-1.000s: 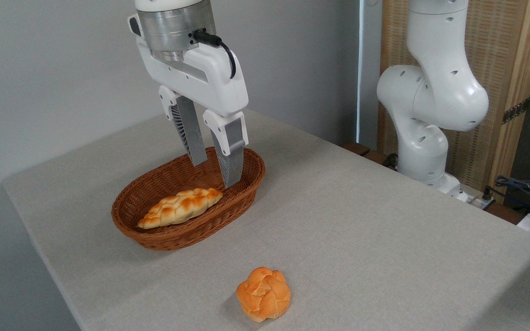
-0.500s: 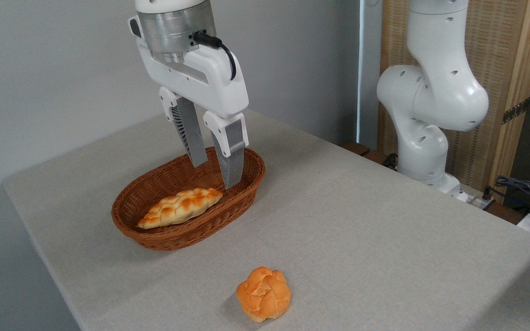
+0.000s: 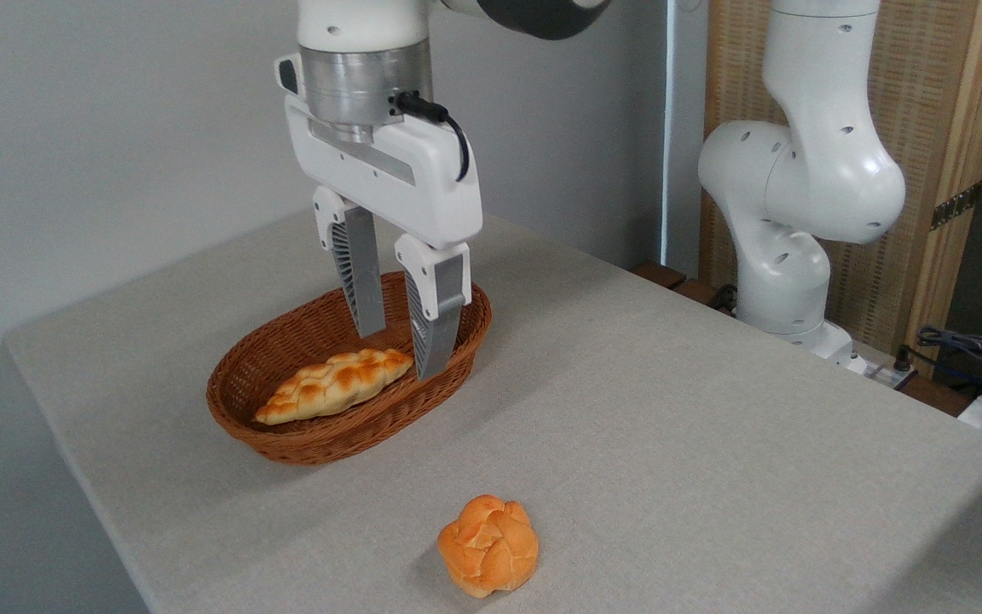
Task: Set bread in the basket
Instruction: 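Move the gripper over the orange bun and lower onto it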
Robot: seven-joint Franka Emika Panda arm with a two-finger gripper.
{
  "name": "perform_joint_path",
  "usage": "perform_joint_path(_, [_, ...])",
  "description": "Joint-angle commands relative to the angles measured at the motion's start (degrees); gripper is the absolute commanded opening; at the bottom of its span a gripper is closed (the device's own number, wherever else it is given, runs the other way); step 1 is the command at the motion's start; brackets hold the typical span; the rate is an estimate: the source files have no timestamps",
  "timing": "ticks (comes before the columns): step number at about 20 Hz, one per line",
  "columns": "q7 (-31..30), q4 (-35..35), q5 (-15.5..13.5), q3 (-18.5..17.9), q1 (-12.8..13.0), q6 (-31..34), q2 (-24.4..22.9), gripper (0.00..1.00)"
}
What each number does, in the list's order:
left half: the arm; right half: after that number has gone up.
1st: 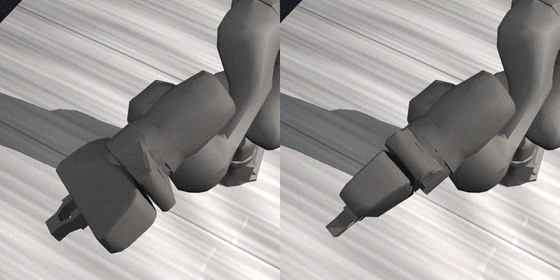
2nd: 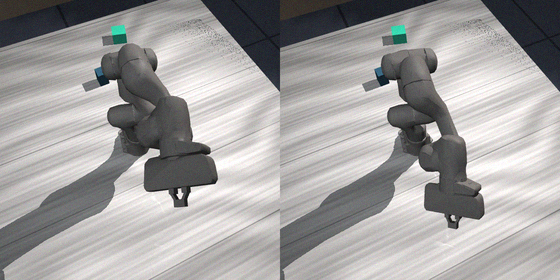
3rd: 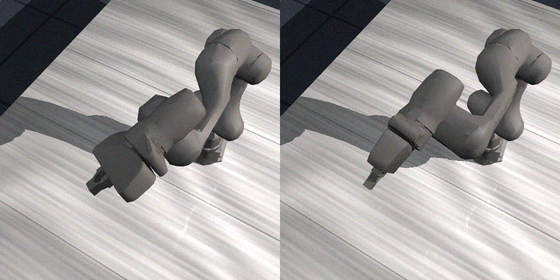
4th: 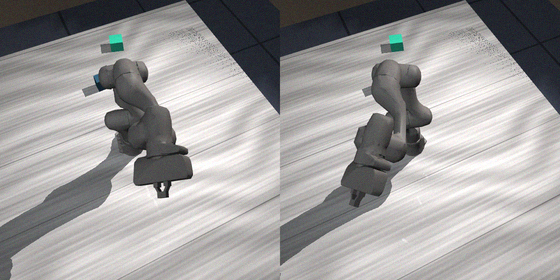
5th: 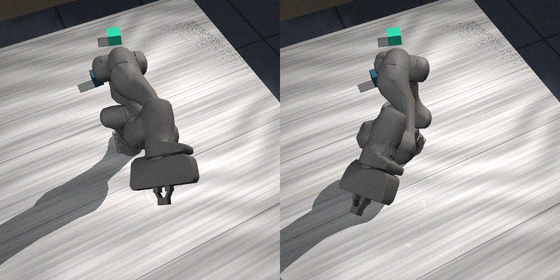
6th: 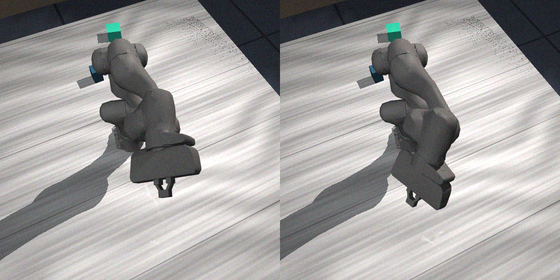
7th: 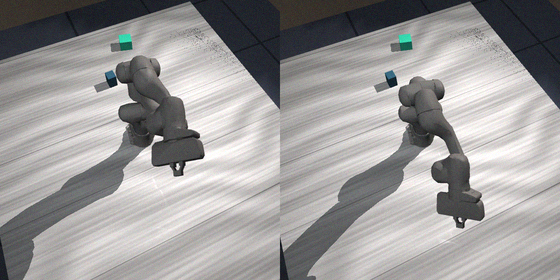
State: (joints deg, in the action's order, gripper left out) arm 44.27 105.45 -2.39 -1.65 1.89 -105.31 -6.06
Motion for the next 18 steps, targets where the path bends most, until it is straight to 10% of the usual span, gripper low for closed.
perform_joint_path(1, [2.5, 4.3, 0.4, -0.7, 0.4, -5.2, -2.0, 1.00])
perform_joint_path(12, [9.1, 13.6, 11.5, -1.3, 0.2, -13.2, 0.2, 1.00])
perform_joint_path(18, [9.1, 16.0, 11.9, -2.7, 0.2, -21.8, 4.6, 1.00])
